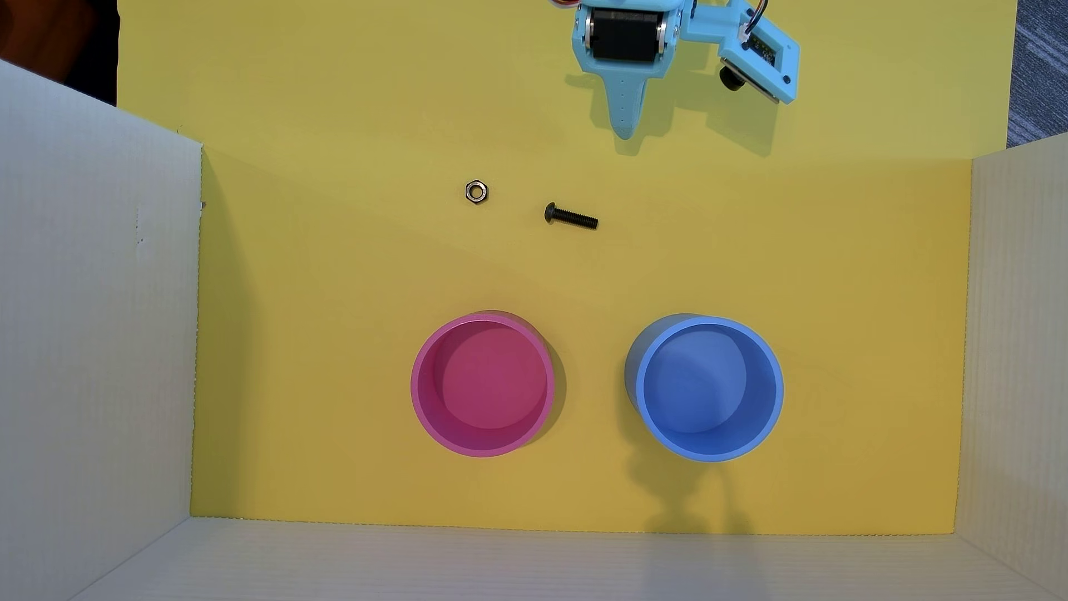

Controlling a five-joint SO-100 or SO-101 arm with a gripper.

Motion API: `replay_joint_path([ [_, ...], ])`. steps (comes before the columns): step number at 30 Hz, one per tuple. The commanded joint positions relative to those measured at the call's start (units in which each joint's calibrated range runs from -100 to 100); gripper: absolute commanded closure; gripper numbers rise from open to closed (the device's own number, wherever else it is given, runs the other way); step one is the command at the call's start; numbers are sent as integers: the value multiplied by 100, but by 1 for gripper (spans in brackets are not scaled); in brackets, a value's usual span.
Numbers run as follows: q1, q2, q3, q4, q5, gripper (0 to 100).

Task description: Pick up the bolt and place it in the pink box

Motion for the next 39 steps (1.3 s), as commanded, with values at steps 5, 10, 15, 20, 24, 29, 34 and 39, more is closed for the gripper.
replay_joint_path([
  [5,564,-26,-172,35,-32,99],
  [10,564,-26,-172,35,-32,99],
  [15,564,-26,-172,35,-32,99],
  [20,601,-26,-172,35,-32,99],
  [24,1050,-18,-181,-16,-105,99],
  [29,1271,-1,-625,44,-183,99],
  [34,976,16,-1131,44,46,98],
  [39,844,319,-1547,53,129,98],
])
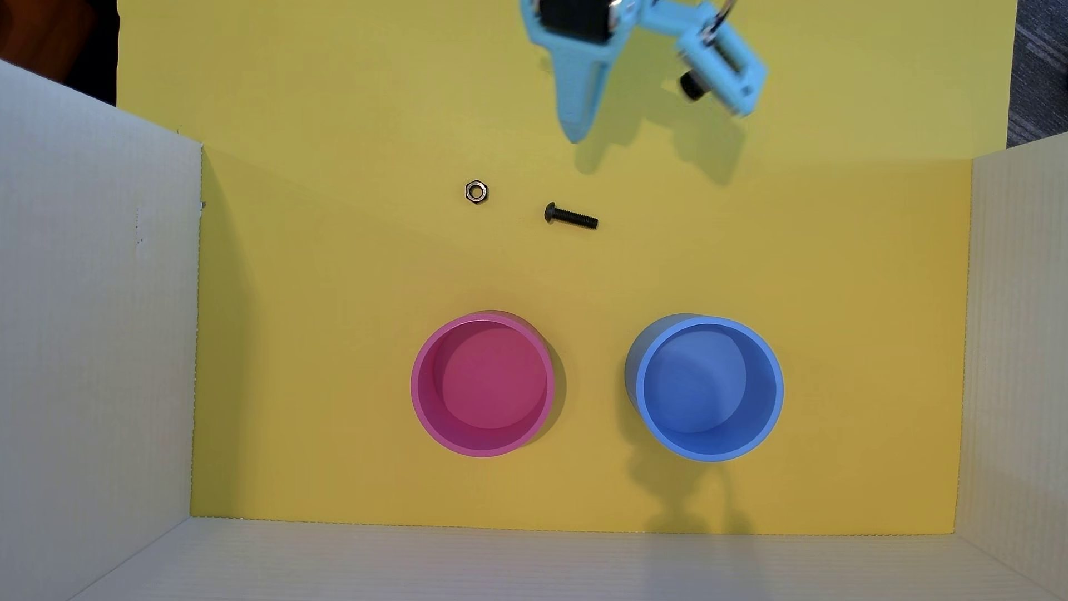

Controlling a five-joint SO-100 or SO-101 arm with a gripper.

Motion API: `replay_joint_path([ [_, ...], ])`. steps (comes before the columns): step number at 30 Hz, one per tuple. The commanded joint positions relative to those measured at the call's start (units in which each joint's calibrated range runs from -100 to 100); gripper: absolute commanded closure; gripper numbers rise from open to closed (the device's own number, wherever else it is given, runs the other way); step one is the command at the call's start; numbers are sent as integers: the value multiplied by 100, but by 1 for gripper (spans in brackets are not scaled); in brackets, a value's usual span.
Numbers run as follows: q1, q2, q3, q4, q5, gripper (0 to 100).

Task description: Pick up the bolt and place it in the pink box

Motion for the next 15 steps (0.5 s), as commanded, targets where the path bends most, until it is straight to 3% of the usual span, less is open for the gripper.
replay_joint_path([
  [1,-38,436,-611,10,27,98],
  [15,-46,4561,-4645,1031,-15,98],
])
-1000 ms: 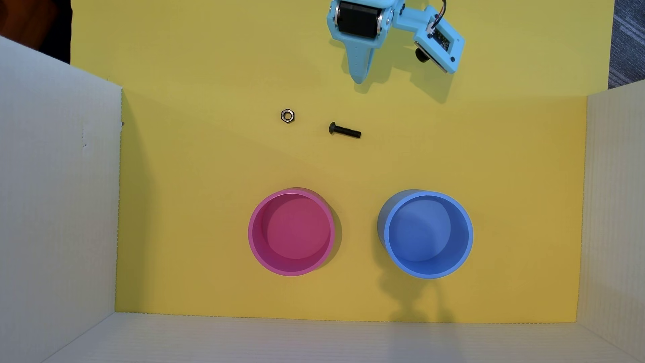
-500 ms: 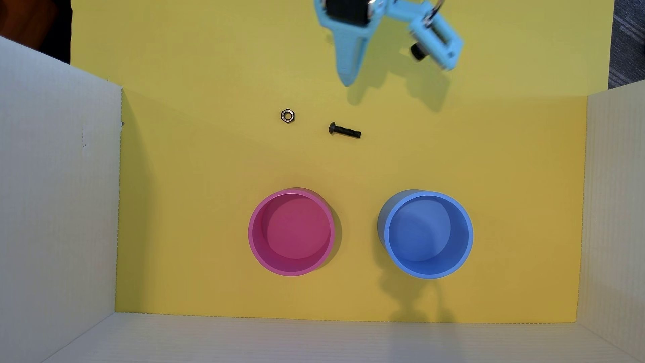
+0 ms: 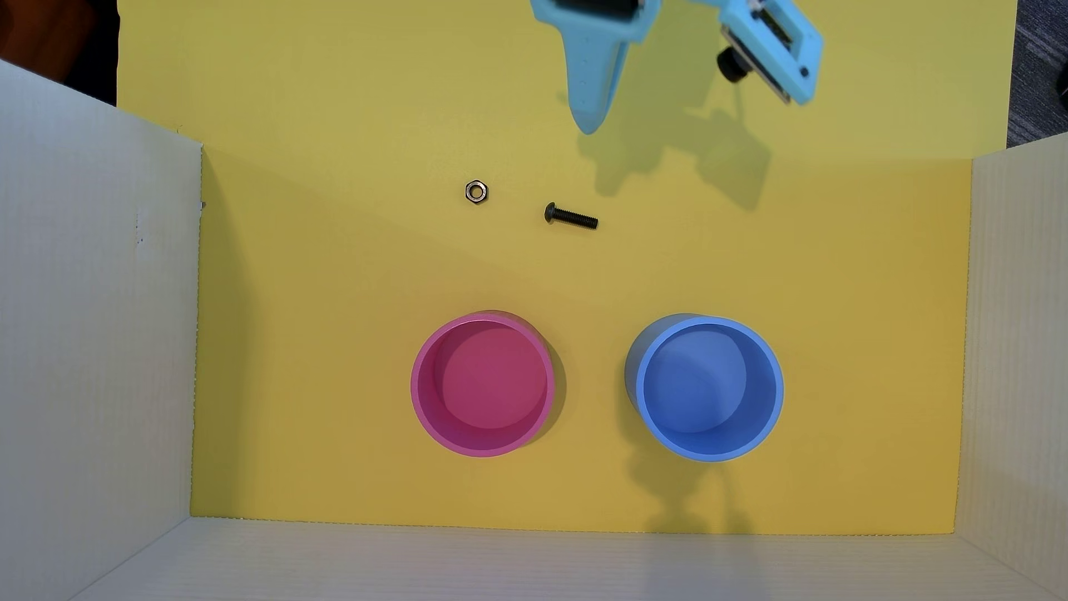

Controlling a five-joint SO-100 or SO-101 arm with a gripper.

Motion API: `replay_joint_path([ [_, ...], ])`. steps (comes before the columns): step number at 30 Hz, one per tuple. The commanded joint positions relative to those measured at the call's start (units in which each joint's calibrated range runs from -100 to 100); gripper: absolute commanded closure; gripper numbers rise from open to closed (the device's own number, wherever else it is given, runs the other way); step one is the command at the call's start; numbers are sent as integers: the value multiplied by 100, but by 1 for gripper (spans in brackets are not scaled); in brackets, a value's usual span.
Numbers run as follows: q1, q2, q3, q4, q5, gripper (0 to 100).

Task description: Pick up the bolt and place it in the pink box

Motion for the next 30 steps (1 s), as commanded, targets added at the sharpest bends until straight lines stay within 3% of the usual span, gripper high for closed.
replay_joint_path([
  [1,27,983,-808,80,26,98],
  [9,42,2044,-980,123,47,98],
  [14,130,2296,-871,80,563,98],
  [23,71,3087,-718,29,657,98],
  [30,-186,3441,-817,-177,651,88],
])
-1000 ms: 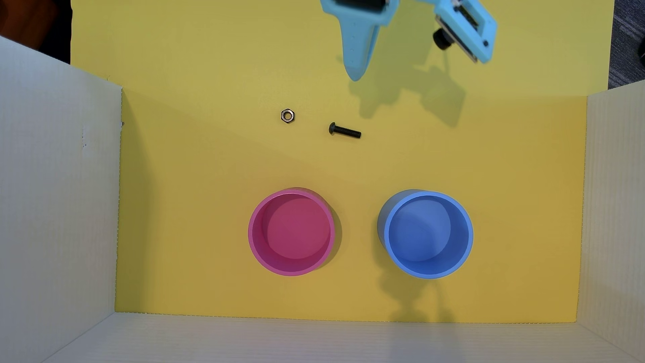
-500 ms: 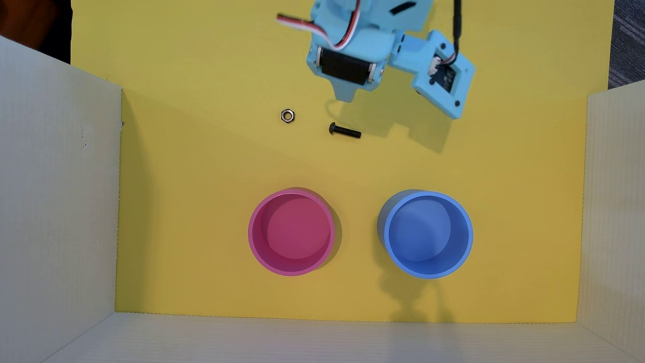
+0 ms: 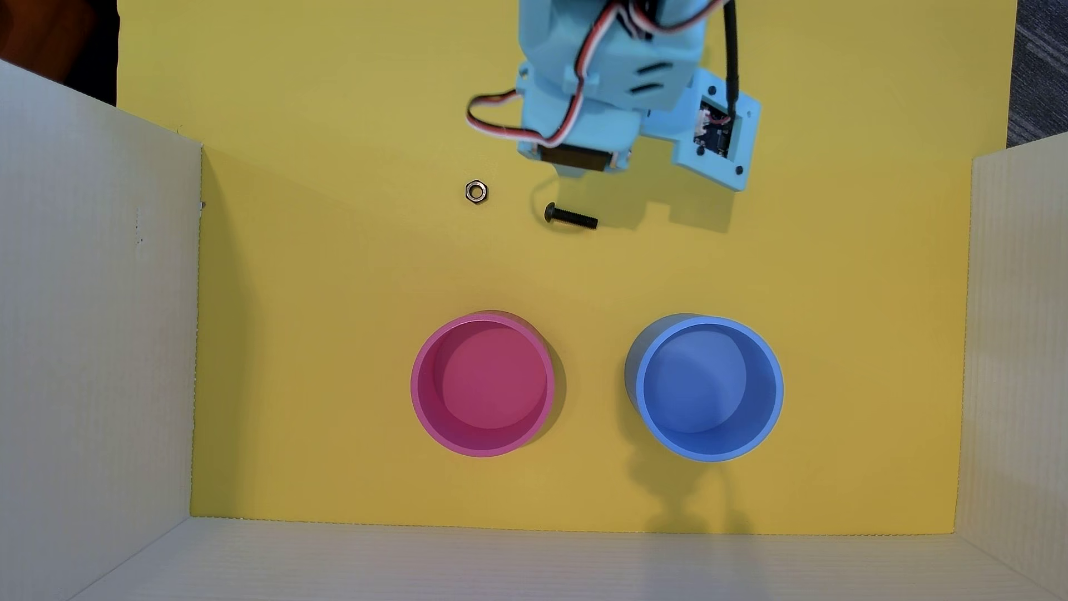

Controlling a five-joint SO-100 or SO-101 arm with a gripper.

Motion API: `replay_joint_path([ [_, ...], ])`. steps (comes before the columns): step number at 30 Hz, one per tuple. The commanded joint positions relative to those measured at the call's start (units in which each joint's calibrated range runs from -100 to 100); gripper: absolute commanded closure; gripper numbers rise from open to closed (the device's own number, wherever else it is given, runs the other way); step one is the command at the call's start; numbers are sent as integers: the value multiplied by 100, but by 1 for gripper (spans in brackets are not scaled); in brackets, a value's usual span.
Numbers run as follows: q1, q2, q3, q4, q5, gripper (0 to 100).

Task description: Pick up the bolt and place it in the pink box

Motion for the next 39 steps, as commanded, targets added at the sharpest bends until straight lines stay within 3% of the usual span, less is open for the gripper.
replay_joint_path([
  [1,-157,51,-213,-169,1,89],
  [19,-120,1137,-539,-555,-41,88],
  [25,-120,1516,-847,-624,-41,80],
  [39,-113,2273,-847,-1104,-93,80],
])
